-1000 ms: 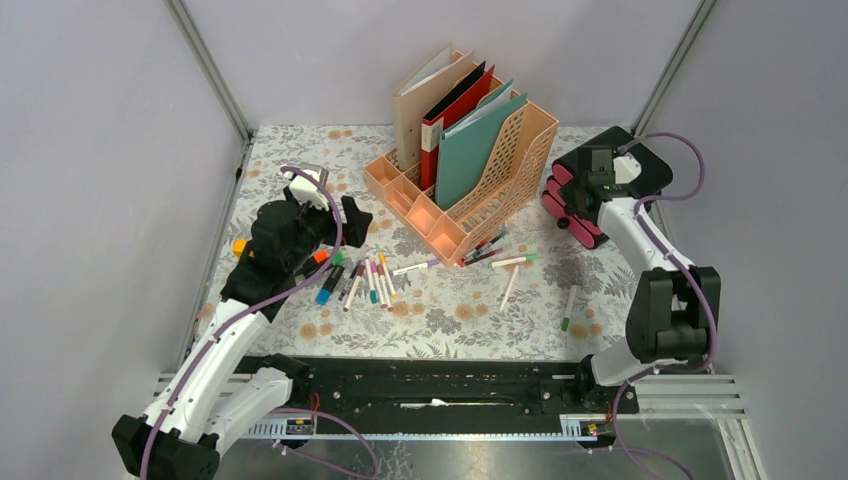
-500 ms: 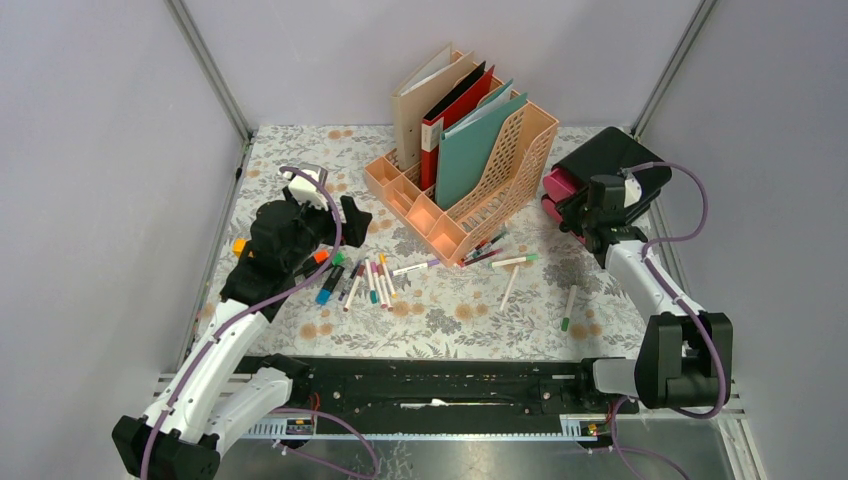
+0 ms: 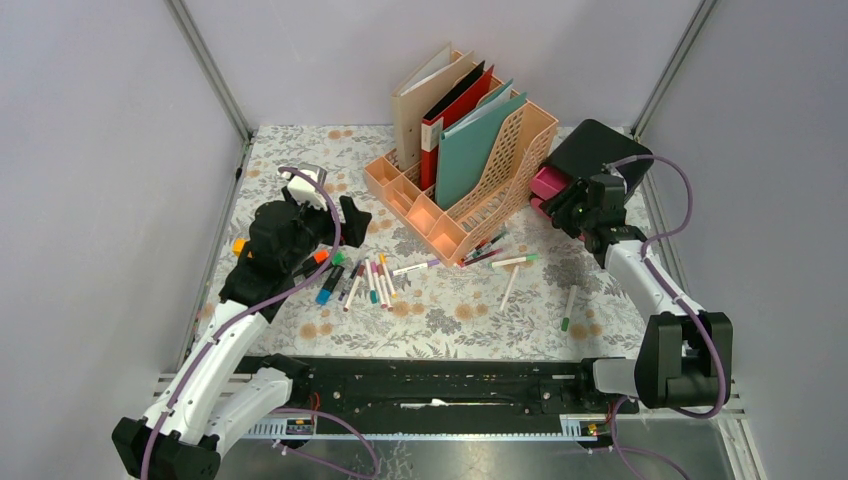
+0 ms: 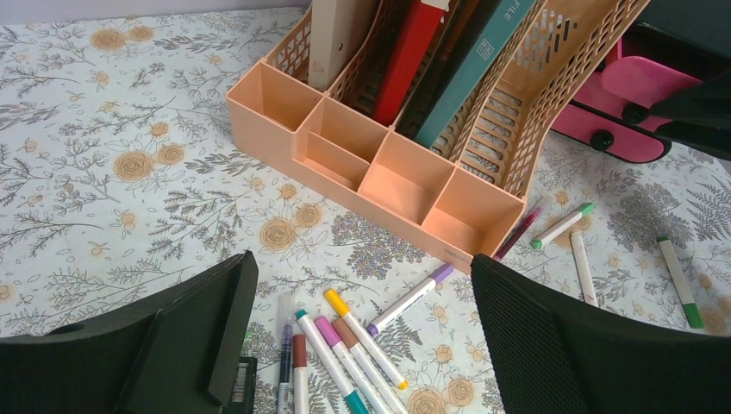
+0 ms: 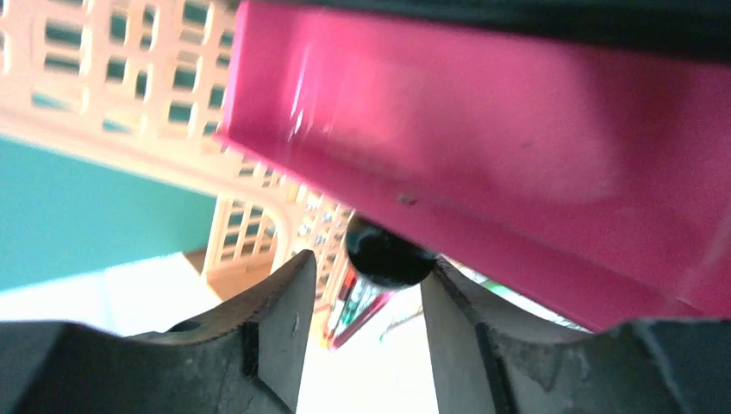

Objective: Organize the desk
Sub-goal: Open the drawer in the storage box.

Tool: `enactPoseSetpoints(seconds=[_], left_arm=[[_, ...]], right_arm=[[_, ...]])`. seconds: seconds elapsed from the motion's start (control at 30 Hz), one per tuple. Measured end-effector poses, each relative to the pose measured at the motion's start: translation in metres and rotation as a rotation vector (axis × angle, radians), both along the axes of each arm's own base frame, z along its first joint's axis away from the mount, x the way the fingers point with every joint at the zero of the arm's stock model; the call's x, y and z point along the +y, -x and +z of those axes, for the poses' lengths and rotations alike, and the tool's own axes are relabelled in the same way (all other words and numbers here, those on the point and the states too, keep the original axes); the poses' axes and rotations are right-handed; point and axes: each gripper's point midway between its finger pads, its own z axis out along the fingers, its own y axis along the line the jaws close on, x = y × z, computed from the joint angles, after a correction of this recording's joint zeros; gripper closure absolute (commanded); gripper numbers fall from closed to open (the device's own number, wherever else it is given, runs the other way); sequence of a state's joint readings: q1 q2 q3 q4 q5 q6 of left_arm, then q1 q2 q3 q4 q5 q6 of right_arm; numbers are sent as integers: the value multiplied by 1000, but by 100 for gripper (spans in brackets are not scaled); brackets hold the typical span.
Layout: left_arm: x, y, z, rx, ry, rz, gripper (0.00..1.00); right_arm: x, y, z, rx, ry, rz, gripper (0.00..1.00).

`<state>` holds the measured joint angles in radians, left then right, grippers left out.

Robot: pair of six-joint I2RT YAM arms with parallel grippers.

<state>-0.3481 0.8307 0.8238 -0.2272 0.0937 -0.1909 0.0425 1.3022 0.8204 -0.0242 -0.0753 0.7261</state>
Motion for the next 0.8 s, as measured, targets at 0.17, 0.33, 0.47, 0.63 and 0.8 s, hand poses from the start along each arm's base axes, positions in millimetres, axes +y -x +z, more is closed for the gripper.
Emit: enactPoseSetpoints(seconds=[0.17, 0.33, 0.47, 0.63, 0.8], left_arm=[[0, 0, 0, 0, 0, 0, 1], [1, 0, 0, 0, 0, 2, 1], [1, 0, 0, 0, 0, 2, 1], [0, 0, 0, -1, 1, 0, 1], [1, 1, 1, -4, 2, 0, 1]], right_arm=[[24, 8, 4, -7, -40, 142, 1], [39, 16, 9, -27, -51, 259, 0], [49, 25, 16, -56, -39, 362, 0], [54, 40, 24, -95, 15, 480, 0], [59, 61, 36, -149, 84, 609, 0]])
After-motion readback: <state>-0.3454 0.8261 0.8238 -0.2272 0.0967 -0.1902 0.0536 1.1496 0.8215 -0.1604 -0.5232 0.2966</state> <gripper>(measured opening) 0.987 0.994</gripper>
